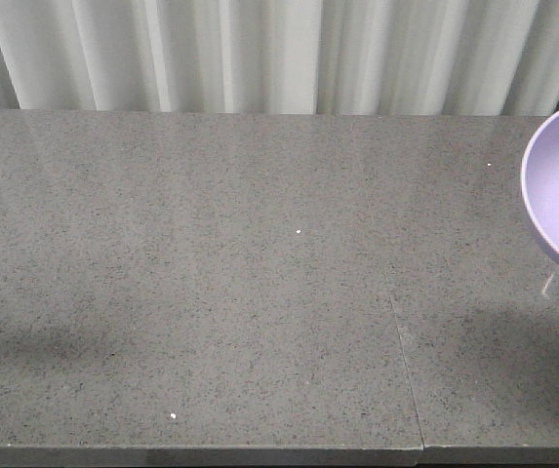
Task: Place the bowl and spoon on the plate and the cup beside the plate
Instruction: 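Drive the base to the counter with the pale blue plate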
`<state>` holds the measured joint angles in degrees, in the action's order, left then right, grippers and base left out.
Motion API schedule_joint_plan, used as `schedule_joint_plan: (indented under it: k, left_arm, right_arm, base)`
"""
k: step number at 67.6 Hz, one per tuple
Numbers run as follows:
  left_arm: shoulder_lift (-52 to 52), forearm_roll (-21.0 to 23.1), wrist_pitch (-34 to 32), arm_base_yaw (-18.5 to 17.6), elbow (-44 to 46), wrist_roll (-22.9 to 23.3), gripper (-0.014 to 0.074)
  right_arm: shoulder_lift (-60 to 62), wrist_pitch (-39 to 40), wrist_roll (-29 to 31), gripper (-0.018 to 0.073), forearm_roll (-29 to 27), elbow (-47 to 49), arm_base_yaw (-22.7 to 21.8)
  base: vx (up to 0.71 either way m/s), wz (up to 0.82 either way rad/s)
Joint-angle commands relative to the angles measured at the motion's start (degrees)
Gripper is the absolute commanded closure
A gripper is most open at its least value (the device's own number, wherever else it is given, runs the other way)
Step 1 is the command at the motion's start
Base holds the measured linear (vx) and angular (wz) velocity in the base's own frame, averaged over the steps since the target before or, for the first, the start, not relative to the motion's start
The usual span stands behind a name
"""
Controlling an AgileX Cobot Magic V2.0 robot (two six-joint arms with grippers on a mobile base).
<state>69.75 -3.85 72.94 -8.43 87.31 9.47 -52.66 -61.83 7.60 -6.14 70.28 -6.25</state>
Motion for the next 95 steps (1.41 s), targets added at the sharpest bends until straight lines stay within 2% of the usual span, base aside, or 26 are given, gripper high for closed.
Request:
schedule_joint_plan:
  k: [1, 95]
  left_arm:
    - [-1.28, 0.16, -2.67, -0.32, 1.33, 0.01, 0.0603]
    - [-1.28, 0.16, -2.73, -0.32, 1.33, 0.01, 0.0603]
  right_arm:
    - [0.37, 4.02, 0.36, 0.0566, 0.08, 1.71, -0.14]
    - [0.37, 4.02, 0.36, 0.0566, 0.03, 1.71, -0.14]
  base:
    - [0.0, 0.0]
    - [0.0, -0.01]
